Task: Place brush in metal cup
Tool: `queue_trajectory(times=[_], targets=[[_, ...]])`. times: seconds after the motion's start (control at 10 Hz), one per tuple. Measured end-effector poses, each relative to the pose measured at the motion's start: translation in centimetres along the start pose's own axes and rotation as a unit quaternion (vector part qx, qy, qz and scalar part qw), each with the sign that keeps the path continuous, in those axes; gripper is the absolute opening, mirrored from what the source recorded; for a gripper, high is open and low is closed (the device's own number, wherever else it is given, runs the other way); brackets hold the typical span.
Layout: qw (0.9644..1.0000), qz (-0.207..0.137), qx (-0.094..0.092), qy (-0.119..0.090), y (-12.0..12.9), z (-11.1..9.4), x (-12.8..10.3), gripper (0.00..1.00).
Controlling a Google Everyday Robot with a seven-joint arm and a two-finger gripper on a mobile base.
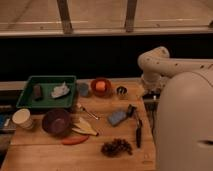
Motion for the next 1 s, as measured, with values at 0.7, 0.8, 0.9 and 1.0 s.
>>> queue_trajectory(times=[0.7,0.8,0.9,1.0], targets=[[0.9901,0.003,-0.140,0.006,4.1,3.0,7.3,0.80],[0.9884,0.003,-0.152,-0.002,4.4,3.1,7.3,0.80],[0.9883,0.002,-0.153,-0.003,4.5,3.0,7.2,0.80],[0.9881,0.002,-0.154,-0.003,4.6,3.1,7.1,0.80]])
